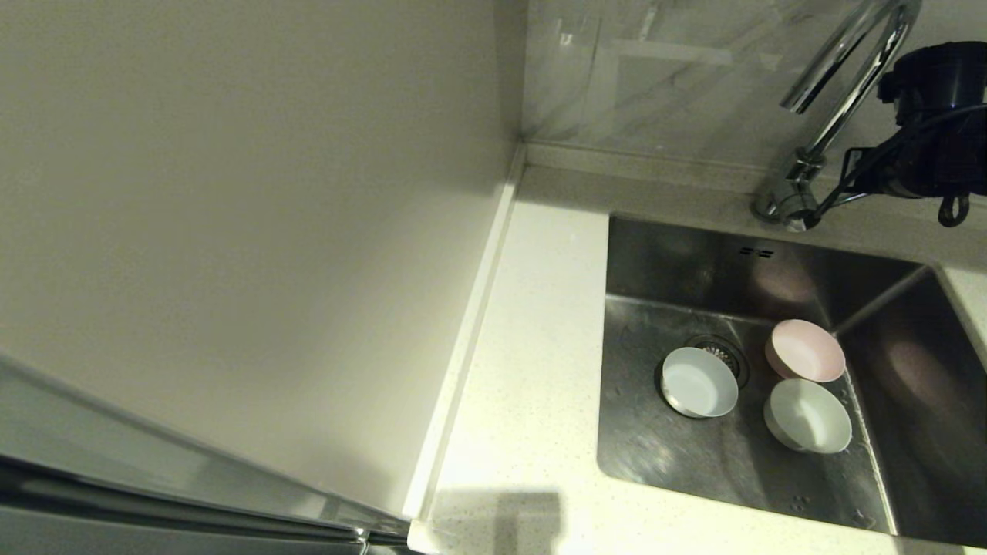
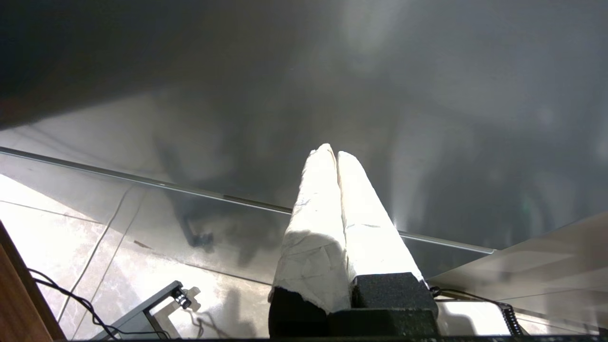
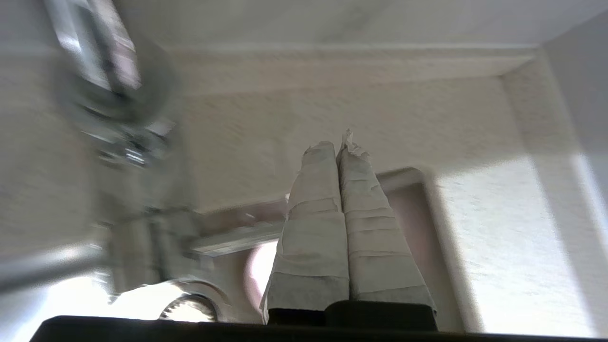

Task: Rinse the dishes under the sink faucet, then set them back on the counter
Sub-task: Turn on the faucet

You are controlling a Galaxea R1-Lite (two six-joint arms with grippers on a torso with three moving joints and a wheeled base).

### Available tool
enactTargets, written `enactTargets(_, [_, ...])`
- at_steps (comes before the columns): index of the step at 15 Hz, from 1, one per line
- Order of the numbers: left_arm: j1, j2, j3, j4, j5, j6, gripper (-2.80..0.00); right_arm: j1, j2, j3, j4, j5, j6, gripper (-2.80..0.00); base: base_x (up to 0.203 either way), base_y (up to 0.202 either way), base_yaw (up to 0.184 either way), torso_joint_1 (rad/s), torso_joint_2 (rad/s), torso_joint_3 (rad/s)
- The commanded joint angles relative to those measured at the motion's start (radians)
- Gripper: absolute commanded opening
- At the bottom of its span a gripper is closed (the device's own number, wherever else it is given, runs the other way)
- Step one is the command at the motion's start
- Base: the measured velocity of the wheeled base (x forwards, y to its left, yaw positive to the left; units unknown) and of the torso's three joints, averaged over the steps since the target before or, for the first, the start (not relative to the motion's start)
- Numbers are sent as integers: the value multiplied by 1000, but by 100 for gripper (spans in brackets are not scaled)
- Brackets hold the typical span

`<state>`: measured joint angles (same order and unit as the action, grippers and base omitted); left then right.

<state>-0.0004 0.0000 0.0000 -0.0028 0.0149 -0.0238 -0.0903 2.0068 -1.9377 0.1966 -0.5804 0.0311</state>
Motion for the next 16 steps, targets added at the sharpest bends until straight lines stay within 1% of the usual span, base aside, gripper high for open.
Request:
enactTargets(1, [0, -3, 0, 0, 1, -1, -280, -14, -25, 36, 3, -4, -24, -280, 0, 0, 0, 0, 0, 0])
enactTargets(4, [0, -3, 0, 0, 0, -1, -280, -28, -65, 69, 36, -4, -64, -280, 0, 0, 0, 0, 0, 0])
enactTargets(8, [0, -5, 0, 0, 2, -1, -280, -36, -106, 67, 172, -4, -64, -280, 0, 0, 0, 0, 0, 0])
enactTargets(10, [-1, -3, 0, 0, 0, -1, -280, -33, -105, 51, 161, -1, -44, -280, 0, 0, 0, 0, 0, 0])
enactTargets(12, [-1, -3, 0, 0, 0, -1, -280, -28, -94, 18, 113, 5, 1, -280, 0, 0, 0, 0, 0, 0])
enactTargets(16, [0, -3, 0, 0, 0, -1, -280, -26, -25, -24, 52, 0, 1, -280, 0, 0, 0, 0, 0, 0])
